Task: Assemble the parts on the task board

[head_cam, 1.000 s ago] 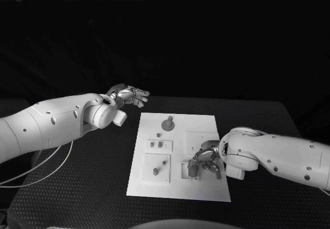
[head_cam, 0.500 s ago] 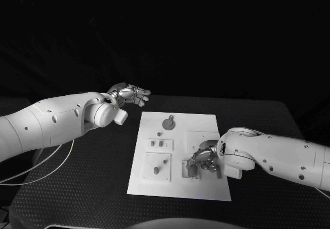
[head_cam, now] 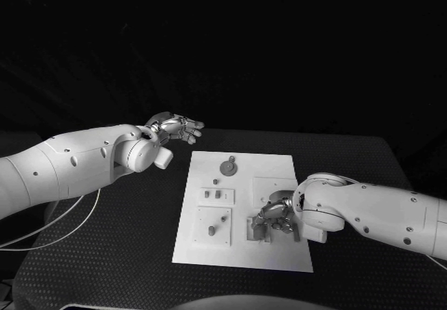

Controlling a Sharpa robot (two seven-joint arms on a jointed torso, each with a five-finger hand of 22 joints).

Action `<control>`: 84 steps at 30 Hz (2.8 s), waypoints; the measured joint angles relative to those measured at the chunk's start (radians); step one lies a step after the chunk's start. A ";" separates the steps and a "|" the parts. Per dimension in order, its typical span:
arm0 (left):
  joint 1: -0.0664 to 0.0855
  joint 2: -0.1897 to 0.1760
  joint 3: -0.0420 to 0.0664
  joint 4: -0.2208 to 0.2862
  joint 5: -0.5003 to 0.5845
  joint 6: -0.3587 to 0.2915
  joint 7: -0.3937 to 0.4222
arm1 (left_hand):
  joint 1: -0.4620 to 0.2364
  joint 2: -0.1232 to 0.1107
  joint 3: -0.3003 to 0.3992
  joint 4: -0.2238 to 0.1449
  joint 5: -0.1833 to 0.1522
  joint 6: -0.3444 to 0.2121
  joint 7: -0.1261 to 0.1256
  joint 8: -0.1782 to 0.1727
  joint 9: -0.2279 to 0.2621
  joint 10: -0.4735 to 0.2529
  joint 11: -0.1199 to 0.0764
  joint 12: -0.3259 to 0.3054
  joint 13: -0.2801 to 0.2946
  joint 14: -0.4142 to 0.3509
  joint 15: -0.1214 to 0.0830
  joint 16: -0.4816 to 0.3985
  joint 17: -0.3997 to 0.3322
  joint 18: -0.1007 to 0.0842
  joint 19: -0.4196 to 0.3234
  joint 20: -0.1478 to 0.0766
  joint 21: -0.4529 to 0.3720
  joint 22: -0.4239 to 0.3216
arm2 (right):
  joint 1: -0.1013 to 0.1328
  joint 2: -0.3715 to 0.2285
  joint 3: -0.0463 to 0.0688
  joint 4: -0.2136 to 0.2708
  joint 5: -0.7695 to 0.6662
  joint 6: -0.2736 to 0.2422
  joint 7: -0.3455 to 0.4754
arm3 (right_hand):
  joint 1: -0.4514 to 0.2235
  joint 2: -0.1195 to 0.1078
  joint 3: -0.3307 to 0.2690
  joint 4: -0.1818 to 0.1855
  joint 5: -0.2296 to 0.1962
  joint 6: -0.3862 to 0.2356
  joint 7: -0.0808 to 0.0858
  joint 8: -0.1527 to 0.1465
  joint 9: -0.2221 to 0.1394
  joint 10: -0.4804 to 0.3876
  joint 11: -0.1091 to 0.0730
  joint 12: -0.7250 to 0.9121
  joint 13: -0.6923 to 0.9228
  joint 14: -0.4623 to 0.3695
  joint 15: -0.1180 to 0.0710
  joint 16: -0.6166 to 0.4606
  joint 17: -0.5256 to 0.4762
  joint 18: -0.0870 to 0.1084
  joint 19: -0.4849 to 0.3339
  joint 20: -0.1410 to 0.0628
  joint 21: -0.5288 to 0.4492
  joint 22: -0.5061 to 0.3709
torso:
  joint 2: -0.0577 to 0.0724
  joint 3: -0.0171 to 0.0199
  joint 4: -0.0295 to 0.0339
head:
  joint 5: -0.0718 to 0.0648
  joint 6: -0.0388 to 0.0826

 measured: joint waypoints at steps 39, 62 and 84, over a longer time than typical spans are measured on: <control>0.000 0.000 0.000 0.000 0.000 0.001 -0.002 | 0.000 0.000 0.003 0.003 0.000 0.000 0.000 0.000 0.000 0.000 0.000 0.004 0.000 0.004 0.004 0.000 0.003 0.000 0.000 0.000 -0.004 0.002 | -0.013 -0.003 -0.001 0.010 -0.026 -0.009 0.028 | -0.075 -0.060 -0.080 0.014 0.001 -0.005 0.005 -0.018 -0.001 -0.011 0.004 0.000 -0.006 -0.008 0.002 0.004 -0.013 0.018 -0.008 0.000 0.000 -0.008 | 0.000 0.0006 -0.0010 | 0.006 -0.004; 0.000 -0.002 0.000 -0.001 0.000 0.006 -0.005 | -0.004 0.004 0.003 0.003 0.000 0.000 0.000 0.000 0.000 -0.003 -0.003 0.003 0.000 0.004 0.004 0.000 0.004 0.000 0.000 0.000 -0.004 0.002 | -0.008 -0.104 -0.005 0.089 -0.081 -0.089 0.123 | 0.044 -0.091 -0.188 -0.067 0.011 0.004 -0.008 -0.014 0.016 -0.003 -0.004 0.005 -0.018 -0.009 -0.004 0.009 -0.030 0.019 0.000 -0.007 0.000 -0.027 | -0.001 0.0009 -0.0025 | 0.006 -0.002; 0.000 -0.003 0.000 -0.001 0.000 0.008 -0.006 | -0.004 0.004 0.003 0.008 0.000 0.000 0.000 0.004 0.000 -0.003 -0.003 0.003 0.000 0.004 0.004 -0.004 0.006 0.000 0.000 0.000 -0.004 0.003 | -0.031 -0.066 -0.005 0.086 -0.133 -0.052 0.128 | 0.190 -0.012 -0.224 -0.137 0.009 0.114 -0.043 0.006 0.024 0.069 -0.042 0.014 -0.031 0.030 -0.022 0.032 -0.042 0.029 0.025 -0.007 0.012 -0.038 | 0.000 0.0009 -0.0002 | 0.006 -0.008</control>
